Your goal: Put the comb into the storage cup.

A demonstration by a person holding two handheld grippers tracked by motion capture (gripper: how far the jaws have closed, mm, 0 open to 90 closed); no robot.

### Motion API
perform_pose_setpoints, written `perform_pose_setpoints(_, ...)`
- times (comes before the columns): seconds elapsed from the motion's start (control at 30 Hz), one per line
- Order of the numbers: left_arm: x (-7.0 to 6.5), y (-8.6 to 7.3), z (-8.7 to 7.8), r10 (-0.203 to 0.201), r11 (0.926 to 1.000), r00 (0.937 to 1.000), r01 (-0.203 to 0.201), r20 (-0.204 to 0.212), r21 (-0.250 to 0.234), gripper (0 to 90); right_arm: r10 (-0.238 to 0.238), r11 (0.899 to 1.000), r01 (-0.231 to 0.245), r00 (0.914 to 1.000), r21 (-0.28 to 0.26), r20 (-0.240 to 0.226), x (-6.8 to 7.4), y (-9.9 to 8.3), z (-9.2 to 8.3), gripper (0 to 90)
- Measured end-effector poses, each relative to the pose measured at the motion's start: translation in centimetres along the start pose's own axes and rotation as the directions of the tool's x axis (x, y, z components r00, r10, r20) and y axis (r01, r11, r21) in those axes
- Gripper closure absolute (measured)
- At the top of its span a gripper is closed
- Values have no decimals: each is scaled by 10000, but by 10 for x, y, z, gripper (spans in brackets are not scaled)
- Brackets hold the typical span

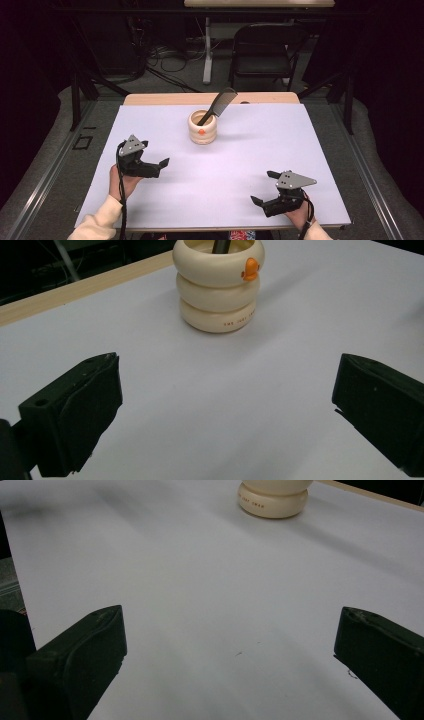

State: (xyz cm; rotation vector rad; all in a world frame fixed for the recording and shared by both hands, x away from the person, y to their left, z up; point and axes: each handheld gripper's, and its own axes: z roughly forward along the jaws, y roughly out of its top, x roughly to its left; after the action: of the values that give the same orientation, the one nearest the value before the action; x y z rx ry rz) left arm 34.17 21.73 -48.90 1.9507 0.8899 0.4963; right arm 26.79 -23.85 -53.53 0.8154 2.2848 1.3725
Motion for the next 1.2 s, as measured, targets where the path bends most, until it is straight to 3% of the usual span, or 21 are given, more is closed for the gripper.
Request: perform_pose_setpoints(1.2,-22,-39,-36,49,10000,10000,-49,27,-23,0,68,10000,-68,10000,20,18,0,0,0,0)
